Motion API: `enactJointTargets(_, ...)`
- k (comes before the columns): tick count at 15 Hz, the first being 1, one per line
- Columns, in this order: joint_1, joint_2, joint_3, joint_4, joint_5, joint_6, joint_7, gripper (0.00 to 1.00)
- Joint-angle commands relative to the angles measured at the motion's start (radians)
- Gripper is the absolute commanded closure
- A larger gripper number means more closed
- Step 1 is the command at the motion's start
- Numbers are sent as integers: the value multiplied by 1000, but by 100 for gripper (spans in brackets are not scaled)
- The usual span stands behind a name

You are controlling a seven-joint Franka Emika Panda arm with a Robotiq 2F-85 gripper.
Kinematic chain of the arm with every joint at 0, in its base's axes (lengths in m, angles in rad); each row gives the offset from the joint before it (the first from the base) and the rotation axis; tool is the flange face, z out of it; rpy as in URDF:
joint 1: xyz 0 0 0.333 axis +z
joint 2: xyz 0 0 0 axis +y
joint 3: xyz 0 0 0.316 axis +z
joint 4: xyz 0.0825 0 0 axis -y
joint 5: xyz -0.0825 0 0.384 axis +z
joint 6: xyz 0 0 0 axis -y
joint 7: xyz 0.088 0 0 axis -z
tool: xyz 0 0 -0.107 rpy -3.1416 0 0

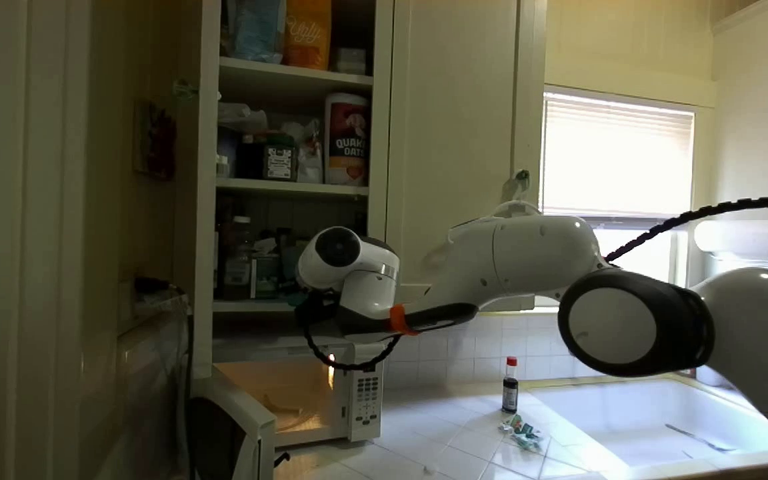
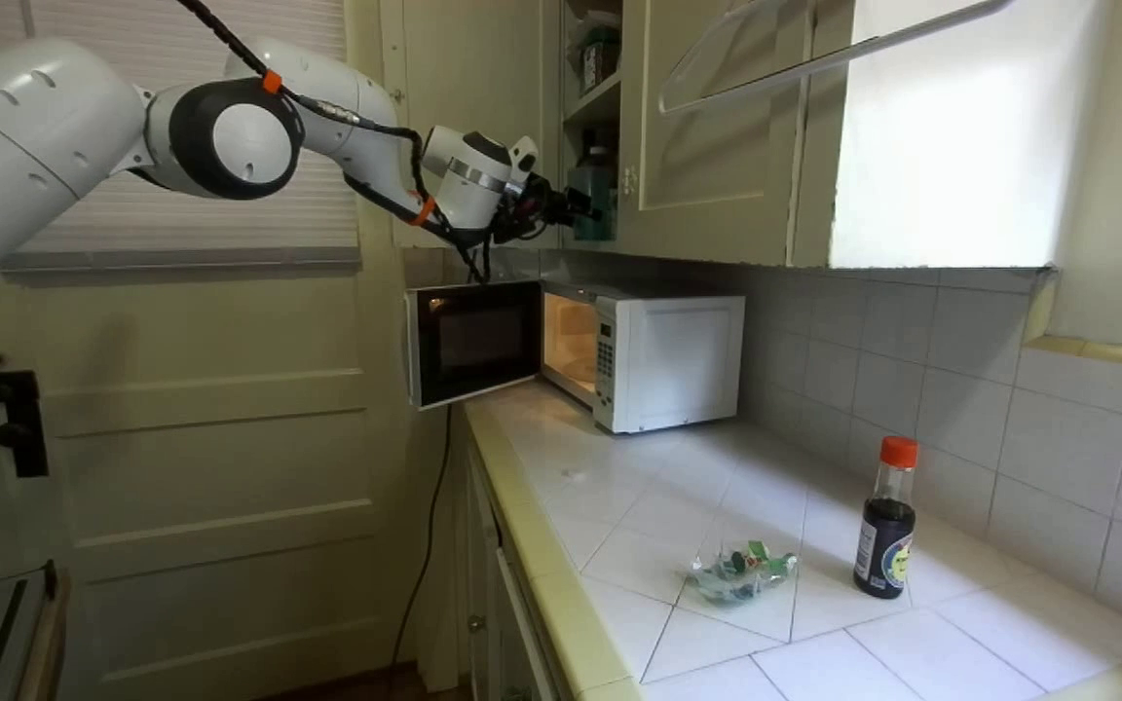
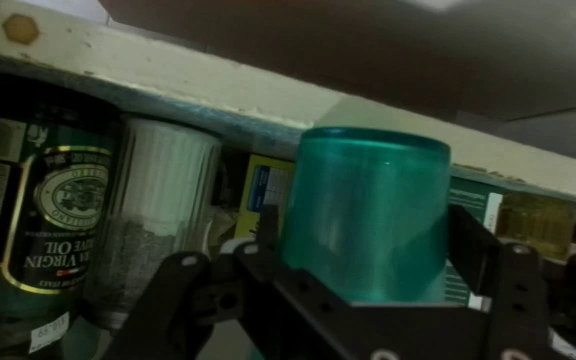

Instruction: Put the green cup in the microwave

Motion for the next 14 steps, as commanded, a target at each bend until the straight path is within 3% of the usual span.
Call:
enactJointTargets(1,-39,-154,28,-237,3,30,35,44)
enactJointTargets(3,-41,-215,19,-319,-8,-4,74,44)
enactJointTargets(9,-101,-366,65,-588,7,53,-12,44)
enactJointTargets(14,-145,-469,102,-841,32,136,-13,44)
